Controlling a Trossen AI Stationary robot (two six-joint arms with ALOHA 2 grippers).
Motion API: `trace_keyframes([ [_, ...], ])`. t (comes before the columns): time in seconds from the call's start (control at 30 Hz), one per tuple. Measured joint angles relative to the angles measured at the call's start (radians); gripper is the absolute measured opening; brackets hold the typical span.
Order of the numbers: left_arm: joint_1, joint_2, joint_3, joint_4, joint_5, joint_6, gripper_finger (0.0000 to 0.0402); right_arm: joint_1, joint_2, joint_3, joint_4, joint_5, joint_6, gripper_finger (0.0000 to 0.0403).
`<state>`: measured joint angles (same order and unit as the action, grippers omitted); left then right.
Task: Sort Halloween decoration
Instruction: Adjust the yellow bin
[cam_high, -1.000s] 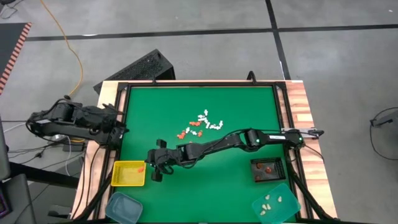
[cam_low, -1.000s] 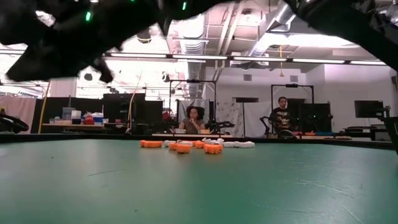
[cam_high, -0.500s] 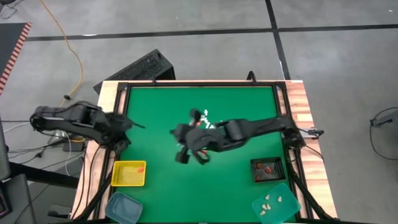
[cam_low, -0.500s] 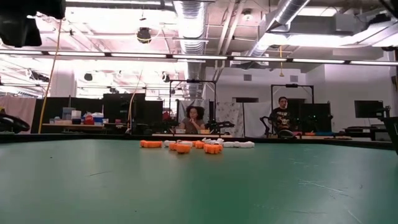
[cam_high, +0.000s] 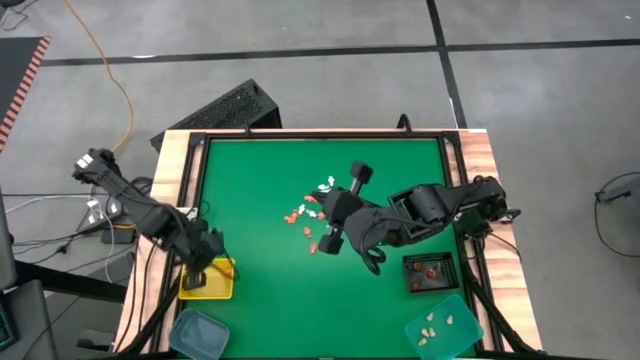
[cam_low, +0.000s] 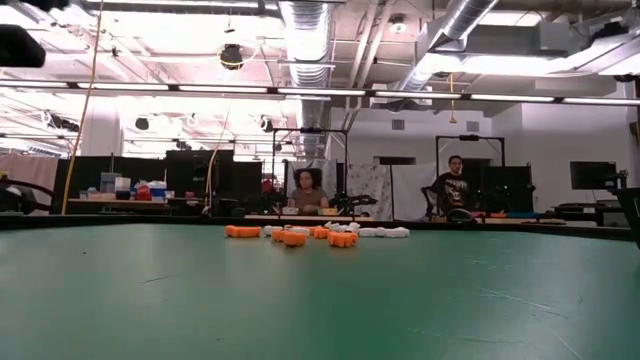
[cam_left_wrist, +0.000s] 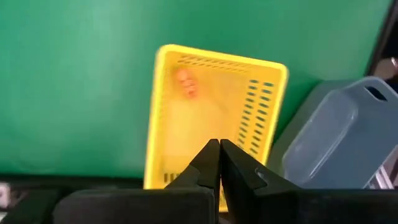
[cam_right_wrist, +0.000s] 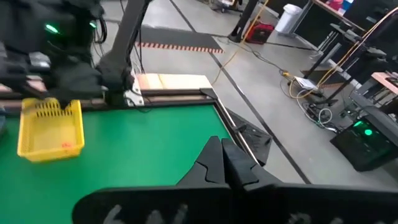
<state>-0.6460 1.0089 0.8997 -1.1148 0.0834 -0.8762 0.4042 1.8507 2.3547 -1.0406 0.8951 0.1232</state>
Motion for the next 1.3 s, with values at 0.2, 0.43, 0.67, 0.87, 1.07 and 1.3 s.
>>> trace_keyframes([
  [0.2, -0.063, 0.126, 0.0, 0.015, -0.051, 0.021, 0.0, -0.007, 0.003, -0.021, 0.03, 0.007, -0.016, 0.0],
  [0.43, -0.044, 0.275, 0.0, 0.094, -0.085, 0.166, 0.0, -0.007, 0.0, -0.02, 0.031, 0.008, -0.027, 0.0],
  [0.67, 0.001, 0.336, -0.013, 0.217, -0.089, 0.253, 0.0, 0.013, 0.0, -0.02, 0.031, 0.006, -0.039, 0.0],
  [0.87, 0.053, 0.346, -0.082, 0.27, -0.085, 0.267, 0.0, 0.029, 0.0, -0.02, 0.032, 0.006, -0.053, 0.0],
  [1.07, 0.098, 0.345, -0.12, 0.281, -0.077, 0.278, 0.0, 0.041, 0.0, -0.02, 0.032, 0.021, -0.053, 0.0],
  [1.3, 0.17, 0.305, -0.12, 0.268, -0.183, 0.328, 0.0, 0.04, 0.0, -0.02, 0.032, 0.023, -0.053, 0.0],
])
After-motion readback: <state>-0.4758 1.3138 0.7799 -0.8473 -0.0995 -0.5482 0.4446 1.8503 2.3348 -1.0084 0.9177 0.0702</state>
